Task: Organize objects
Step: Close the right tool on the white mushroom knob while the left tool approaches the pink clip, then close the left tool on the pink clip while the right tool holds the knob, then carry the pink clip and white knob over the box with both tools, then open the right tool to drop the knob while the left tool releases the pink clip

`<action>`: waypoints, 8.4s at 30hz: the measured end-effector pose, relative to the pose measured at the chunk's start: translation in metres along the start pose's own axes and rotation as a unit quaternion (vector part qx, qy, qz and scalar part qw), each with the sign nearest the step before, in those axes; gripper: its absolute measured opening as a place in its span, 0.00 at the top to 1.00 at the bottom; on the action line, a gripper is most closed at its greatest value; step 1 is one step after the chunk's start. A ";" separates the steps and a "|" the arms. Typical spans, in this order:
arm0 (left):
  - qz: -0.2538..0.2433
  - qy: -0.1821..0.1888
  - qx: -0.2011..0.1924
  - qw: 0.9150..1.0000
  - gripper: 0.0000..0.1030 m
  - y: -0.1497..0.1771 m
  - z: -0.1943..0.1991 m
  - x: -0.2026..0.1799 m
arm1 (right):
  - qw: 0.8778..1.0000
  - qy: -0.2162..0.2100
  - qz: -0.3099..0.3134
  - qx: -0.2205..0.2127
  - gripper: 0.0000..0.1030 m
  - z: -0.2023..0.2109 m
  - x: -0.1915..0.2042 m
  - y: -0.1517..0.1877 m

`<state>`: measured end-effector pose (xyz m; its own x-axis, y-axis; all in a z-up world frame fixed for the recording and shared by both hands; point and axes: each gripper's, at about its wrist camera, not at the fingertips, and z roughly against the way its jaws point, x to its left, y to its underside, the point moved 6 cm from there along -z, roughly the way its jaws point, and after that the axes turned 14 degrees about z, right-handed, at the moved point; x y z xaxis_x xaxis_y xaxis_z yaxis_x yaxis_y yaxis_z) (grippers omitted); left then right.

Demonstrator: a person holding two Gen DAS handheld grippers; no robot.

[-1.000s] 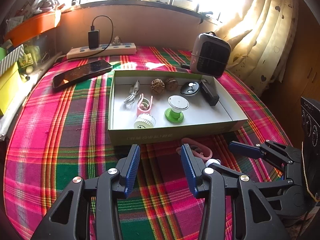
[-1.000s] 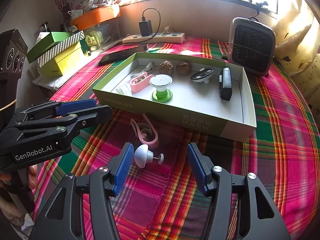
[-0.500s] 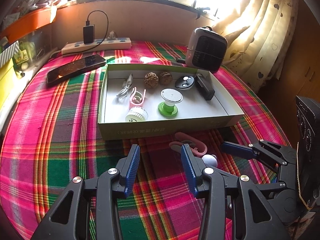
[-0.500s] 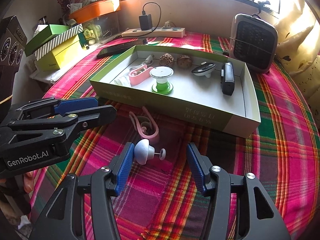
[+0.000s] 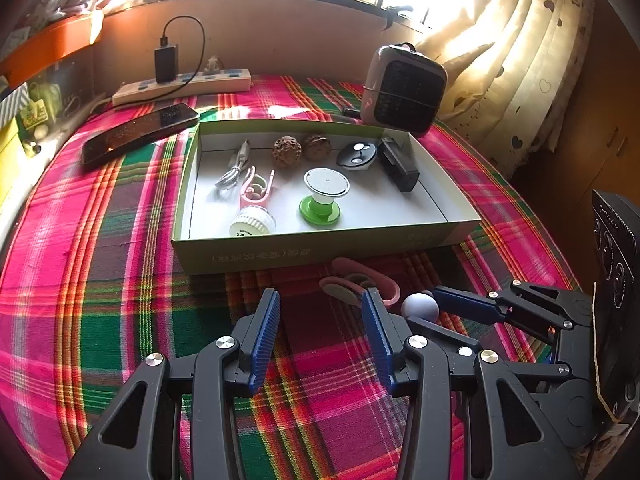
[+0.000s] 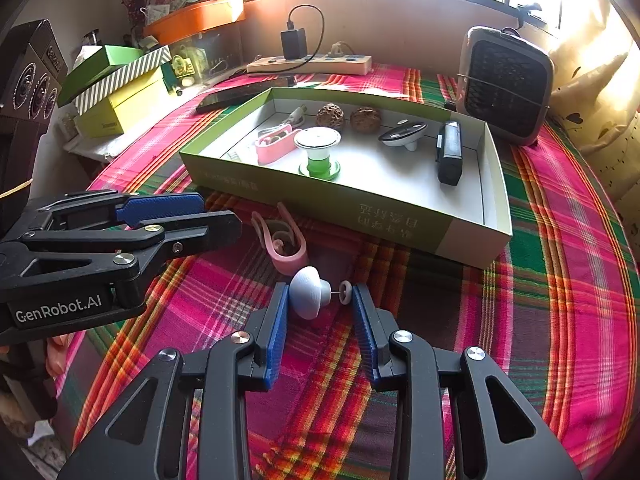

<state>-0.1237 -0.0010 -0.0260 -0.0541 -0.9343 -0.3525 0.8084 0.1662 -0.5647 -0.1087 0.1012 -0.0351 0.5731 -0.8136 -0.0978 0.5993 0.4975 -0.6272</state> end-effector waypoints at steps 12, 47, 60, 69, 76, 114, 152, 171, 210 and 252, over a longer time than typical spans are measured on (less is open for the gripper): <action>0.003 -0.004 0.003 1.000 0.60 0.002 0.001 0.002 | 1.000 0.011 0.023 0.001 0.68 -0.008 -0.008 -0.017; -0.027 -0.009 0.020 0.999 0.60 0.004 -0.012 -0.014 | 1.000 0.007 -0.022 -0.007 0.68 0.005 -0.028 0.001; -0.046 -0.038 0.015 0.998 0.60 0.004 -0.026 -0.017 | 1.000 0.008 -0.027 -0.008 0.68 0.004 -0.033 0.003; -0.057 -0.046 0.011 0.997 0.61 0.004 -0.028 -0.018 | 1.000 0.006 -0.029 -0.006 0.68 0.002 -0.033 0.004; -0.056 -0.056 0.006 0.997 0.71 0.003 -0.027 -0.016 | 1.000 0.006 -0.029 -0.007 0.68 0.002 -0.033 0.004; -0.047 -0.045 -0.004 0.998 0.79 -0.001 -0.017 -0.014 | 0.999 -0.001 -0.033 -0.012 0.68 0.007 -0.032 0.002; -0.069 -0.005 -0.027 0.997 0.79 -0.072 -0.016 -0.048 | 0.998 0.032 -0.032 -0.032 0.68 0.011 -0.072 -0.049; -0.074 -0.008 0.017 0.997 0.79 -0.097 -0.069 -0.051 | 0.999 0.032 -0.037 0.005 0.68 -0.026 -0.092 -0.055; -0.066 -0.026 0.054 0.996 0.79 -0.089 -0.105 -0.040 | 0.999 0.034 -0.019 0.023 0.68 -0.045 -0.084 -0.053; -0.073 -0.036 0.048 0.996 0.63 -0.085 -0.098 -0.041 | 0.999 0.042 -0.025 0.023 0.57 -0.041 -0.084 -0.053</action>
<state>-0.2476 0.0542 -0.0369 -0.1358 -0.9669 -0.2158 0.8471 -0.0003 -0.5315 -0.2112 0.1314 -0.0252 0.4945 -0.8589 -0.1332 0.6522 0.4680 -0.5964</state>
